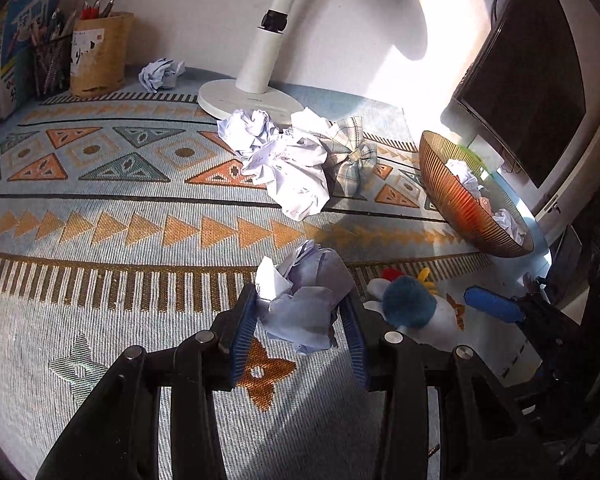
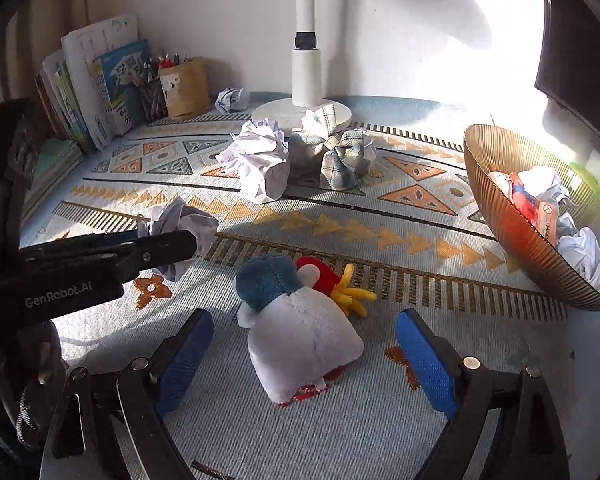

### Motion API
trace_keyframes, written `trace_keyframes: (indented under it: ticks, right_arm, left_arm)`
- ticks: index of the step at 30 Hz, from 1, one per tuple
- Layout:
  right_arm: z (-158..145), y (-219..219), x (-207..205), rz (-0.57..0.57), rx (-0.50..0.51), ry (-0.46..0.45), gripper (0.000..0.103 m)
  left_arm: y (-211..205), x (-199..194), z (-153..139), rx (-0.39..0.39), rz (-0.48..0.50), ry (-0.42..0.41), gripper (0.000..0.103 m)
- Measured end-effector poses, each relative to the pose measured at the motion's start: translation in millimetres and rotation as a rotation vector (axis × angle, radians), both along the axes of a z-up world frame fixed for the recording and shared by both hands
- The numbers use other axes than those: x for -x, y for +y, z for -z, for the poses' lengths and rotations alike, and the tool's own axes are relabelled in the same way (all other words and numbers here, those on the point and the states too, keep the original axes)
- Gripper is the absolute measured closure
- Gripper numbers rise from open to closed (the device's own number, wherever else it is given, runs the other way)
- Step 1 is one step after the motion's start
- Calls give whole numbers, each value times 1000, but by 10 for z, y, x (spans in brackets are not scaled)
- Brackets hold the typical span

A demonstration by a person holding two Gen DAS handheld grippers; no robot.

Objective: Organize objects
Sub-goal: 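Carry the paper ball and bird plush over the amber bowl with both grippers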

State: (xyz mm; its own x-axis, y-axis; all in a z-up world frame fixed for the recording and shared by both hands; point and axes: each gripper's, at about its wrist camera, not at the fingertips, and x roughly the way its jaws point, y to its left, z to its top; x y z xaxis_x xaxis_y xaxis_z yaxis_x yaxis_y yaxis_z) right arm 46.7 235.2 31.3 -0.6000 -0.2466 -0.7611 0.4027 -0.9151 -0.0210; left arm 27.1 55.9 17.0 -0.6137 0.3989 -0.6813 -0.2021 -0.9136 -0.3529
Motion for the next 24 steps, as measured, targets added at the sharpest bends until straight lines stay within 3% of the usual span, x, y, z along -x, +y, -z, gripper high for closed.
trace_keyframes:
  ticks: [1, 5, 12, 15, 18, 24]
  right_arm:
    - [49, -5, 20, -1, 10, -13, 37]
    - [70, 22, 42, 23, 22, -17, 46]
    - [45, 50, 1, 57, 24, 13, 48]
    - [-64, 201, -28, 99, 94, 33, 48]
    - [-306, 406, -71, 144, 149, 57, 49]
    - [-1130, 1006, -140, 313, 177, 232, 49]
  left_arm:
    - [10, -8, -1, 7, 1, 3, 64]
    - [73, -9, 13, 49, 1, 3, 64]
    - [164, -53, 16, 123, -1, 24, 64]
    - [194, -78, -11, 159, -20, 41, 64]
    - [373, -105, -154, 175, 22, 64, 64]
    - [1064, -21, -912, 120, 190, 243, 64]
